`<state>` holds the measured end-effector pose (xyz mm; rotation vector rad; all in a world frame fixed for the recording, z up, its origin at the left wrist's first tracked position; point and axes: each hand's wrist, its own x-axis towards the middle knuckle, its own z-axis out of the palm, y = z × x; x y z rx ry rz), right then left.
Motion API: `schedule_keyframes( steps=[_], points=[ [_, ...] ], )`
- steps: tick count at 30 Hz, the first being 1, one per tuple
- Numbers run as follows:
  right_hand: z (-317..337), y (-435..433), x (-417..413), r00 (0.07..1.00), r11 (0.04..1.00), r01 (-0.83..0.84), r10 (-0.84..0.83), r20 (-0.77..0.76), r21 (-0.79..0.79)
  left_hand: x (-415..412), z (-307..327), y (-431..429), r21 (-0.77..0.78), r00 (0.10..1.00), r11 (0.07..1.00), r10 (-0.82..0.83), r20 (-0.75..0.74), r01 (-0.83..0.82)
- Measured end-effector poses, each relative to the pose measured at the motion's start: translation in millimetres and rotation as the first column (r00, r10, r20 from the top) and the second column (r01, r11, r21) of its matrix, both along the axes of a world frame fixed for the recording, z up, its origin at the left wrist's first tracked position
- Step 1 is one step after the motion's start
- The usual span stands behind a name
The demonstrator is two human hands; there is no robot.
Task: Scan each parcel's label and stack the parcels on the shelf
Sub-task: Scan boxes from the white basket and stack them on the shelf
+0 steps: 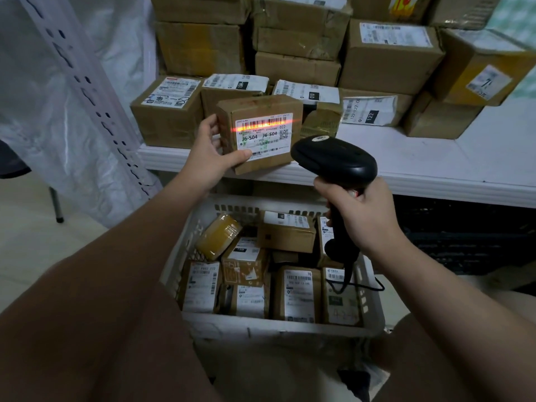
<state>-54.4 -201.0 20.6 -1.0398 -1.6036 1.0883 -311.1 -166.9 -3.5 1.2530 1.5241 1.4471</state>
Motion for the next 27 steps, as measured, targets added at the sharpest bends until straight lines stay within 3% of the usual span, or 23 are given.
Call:
schedule_keyframes(
  steps=[16,23,27],
  points=[
    [1.5,-7.4,4.4,1.000,1.000,0.012,-0.012,-0.012,0.001,-4.5,-2.0,-0.9,-0.034,1.000,0.999,0.003,-0.009,-0.003],
    [-1.9,-1.6,2.7,0.997,0.997,-0.079,0.079,-0.026,0.002,-5.6,1.5,-7.3,-0.068,1.000,0.998,0.011,-0.008,-0.012],
    [-12.1,14.7,-14.6,0.986,0.982,-0.150,0.141,-0.089,-0.113,-11.9,9.9,-20.0,-0.107,0.996,0.991,0.086,-0.003,-0.086]
  ],
)
